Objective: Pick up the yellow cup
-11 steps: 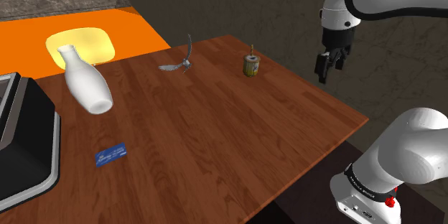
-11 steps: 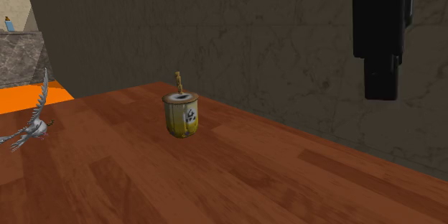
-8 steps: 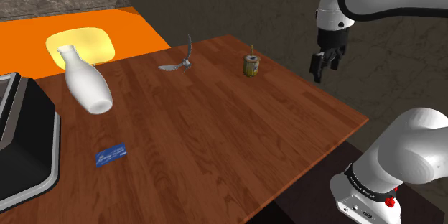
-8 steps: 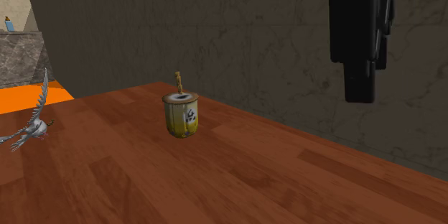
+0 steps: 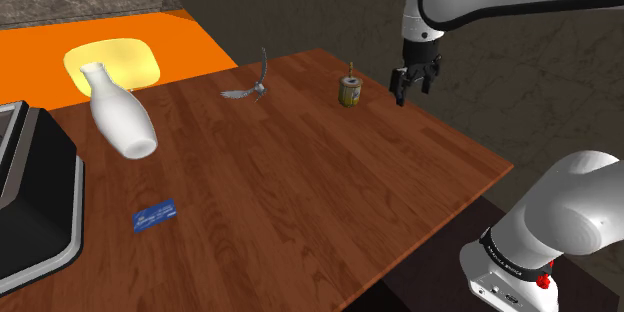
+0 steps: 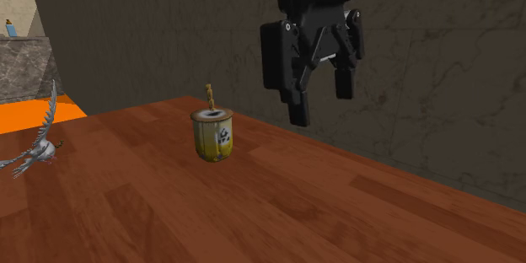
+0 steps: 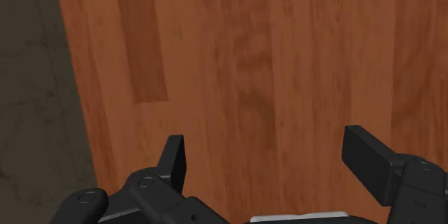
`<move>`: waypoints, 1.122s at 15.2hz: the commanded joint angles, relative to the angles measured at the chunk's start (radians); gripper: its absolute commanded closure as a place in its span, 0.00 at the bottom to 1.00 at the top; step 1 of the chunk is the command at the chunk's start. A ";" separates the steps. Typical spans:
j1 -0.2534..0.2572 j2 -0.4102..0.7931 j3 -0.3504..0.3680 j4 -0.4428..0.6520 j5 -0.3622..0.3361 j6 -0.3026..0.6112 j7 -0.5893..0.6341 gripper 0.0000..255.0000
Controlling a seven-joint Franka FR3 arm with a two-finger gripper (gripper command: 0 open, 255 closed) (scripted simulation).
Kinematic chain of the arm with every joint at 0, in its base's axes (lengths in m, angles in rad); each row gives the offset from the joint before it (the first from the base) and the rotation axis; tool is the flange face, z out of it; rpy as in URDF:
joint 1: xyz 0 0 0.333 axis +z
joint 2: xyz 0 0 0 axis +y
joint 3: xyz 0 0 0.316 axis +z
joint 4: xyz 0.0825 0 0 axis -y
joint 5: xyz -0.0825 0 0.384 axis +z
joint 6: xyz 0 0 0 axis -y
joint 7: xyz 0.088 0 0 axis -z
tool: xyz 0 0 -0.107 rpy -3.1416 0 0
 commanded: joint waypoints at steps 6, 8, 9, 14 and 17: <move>-0.024 0.243 -0.014 0.153 0.026 0.149 0.058 0.00; -0.030 0.311 -0.018 0.207 0.035 0.180 0.072 0.00; -0.032 0.345 -0.021 0.236 0.040 0.194 0.079 0.00; -0.044 0.515 -0.033 0.395 0.065 0.246 0.110 0.00; -0.049 0.580 -0.037 0.451 0.075 0.271 0.120 0.00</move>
